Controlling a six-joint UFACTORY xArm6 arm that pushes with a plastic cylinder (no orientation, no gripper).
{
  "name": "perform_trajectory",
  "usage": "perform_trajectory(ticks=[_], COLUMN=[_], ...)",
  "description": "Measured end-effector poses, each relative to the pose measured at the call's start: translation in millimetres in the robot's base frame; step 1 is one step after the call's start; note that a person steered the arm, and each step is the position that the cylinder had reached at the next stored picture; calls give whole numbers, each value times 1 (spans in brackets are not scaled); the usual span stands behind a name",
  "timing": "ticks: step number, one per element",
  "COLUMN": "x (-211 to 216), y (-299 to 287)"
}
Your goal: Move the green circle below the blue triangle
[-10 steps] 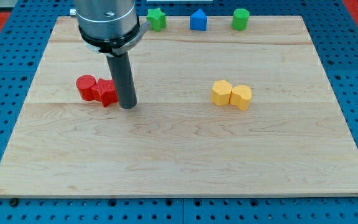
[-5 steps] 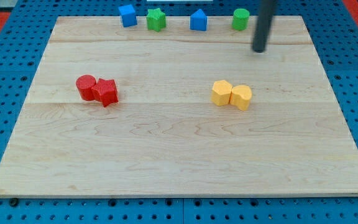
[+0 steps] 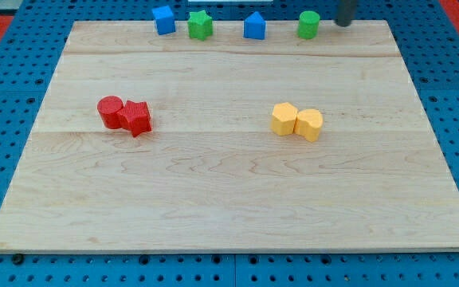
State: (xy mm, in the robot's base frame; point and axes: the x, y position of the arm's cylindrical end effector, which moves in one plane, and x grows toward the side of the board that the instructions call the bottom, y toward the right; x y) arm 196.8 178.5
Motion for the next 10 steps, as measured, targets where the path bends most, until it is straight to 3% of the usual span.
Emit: perform_trajectory(ticks=[5,10], x=[-5,33], y=[-83,-118])
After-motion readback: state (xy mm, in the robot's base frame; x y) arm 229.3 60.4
